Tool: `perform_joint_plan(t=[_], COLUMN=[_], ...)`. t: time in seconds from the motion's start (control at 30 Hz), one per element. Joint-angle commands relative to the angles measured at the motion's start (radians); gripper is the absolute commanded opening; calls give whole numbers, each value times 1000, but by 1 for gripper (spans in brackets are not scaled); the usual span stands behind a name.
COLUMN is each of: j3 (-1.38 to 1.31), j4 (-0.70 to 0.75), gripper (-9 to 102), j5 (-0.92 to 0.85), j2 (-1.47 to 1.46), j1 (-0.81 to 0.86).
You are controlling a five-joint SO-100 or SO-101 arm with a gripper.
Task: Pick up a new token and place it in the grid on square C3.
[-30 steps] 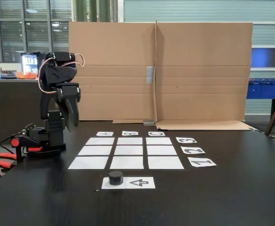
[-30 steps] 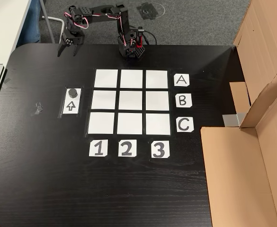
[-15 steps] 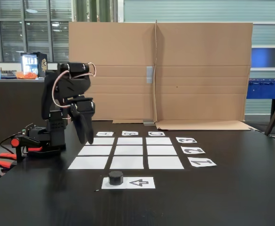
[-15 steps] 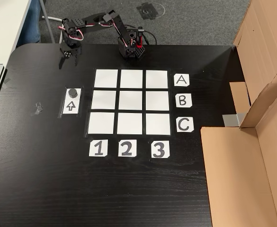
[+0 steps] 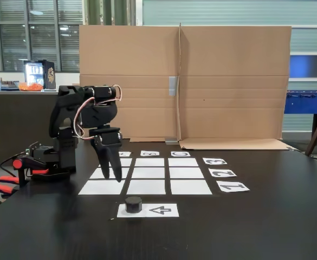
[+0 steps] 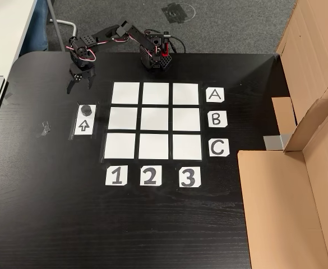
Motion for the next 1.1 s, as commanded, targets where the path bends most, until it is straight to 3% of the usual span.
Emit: perform_joint_plan(t=[0.0,1.07], j3=[-52,-308], j4=[2,6], gripper=[39,41], j5=[18,123], j2=[-14,-296], j1=[-18,-133])
